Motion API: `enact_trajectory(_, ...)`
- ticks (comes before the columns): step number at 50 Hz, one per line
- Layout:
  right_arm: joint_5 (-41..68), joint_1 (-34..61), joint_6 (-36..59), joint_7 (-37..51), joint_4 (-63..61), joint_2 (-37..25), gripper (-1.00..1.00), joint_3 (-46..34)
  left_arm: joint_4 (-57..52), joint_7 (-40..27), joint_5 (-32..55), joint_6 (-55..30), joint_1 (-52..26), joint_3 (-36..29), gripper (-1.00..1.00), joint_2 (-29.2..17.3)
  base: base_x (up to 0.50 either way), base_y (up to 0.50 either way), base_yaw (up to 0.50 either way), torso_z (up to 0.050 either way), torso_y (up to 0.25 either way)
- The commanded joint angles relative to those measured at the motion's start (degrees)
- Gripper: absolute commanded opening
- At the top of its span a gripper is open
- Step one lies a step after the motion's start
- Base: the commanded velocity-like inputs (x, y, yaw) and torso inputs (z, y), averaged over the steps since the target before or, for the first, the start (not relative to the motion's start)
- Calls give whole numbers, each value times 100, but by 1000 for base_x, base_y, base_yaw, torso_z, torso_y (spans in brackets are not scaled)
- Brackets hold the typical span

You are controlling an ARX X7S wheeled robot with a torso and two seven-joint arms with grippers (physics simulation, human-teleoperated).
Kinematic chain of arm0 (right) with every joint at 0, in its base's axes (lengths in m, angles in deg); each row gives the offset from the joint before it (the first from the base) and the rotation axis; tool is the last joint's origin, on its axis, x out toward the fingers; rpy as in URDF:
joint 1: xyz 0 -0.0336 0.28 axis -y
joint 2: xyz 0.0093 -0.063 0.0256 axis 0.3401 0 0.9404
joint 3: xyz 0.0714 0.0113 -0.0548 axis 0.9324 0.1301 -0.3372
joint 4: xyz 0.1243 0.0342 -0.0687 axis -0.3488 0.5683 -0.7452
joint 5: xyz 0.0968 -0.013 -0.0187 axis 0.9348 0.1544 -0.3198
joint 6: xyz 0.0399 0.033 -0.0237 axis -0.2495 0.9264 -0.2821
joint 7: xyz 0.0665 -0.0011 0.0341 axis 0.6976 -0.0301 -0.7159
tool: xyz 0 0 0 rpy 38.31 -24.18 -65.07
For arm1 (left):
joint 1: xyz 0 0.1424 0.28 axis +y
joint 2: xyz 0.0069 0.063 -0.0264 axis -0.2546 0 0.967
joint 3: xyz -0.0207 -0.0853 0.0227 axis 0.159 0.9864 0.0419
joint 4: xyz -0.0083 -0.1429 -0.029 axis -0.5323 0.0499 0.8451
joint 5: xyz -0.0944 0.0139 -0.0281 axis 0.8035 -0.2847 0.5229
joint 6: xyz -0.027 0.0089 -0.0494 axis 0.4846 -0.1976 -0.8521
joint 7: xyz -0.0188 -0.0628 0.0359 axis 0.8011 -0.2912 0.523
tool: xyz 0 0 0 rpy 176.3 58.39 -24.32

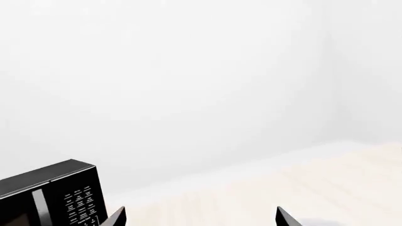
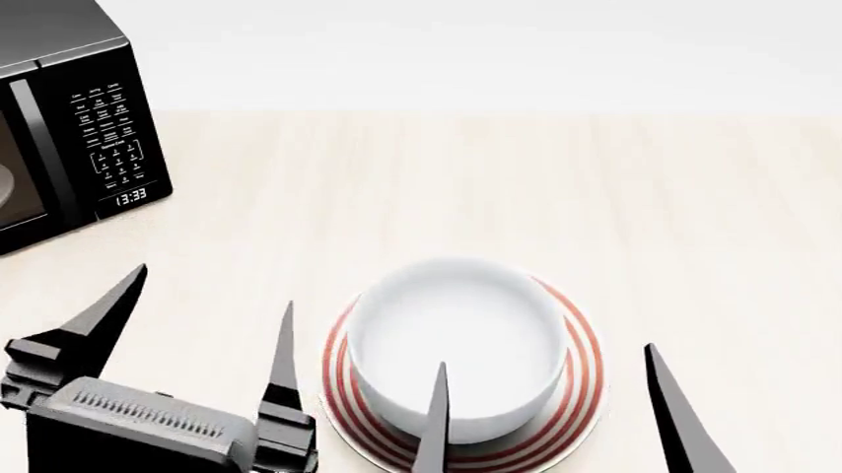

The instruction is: Pick up the white bowl and put it on the plate.

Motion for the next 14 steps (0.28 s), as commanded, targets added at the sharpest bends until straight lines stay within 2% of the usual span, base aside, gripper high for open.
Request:
enact_trajectory(1, 433, 1076, -253, 1521, -164, -1178, 100, -1181, -1117, -852, -1001, -445, 170, -77, 100, -244, 0, 0, 0, 0, 0)
enact_trajectory(5, 733, 2287, -548, 2650, -164, -1891, 100, -2596, -1309, -1023, -1231, -511, 331, -97, 100, -272, 0, 0, 0, 0, 0)
enact_trajectory(8, 900, 3566, -794, 3500, -165, -2278, 100, -4004, -1362, -1264, -1580, -672, 587, -77, 100, -269, 0, 0, 0, 0, 0)
enact_trajectory(14, 1135, 6298, -1240, 5043, -165, -2375, 100, -6997, -1777, -1299, -1988, -1272, 1072, 385, 100, -430, 0, 0, 0, 0, 0)
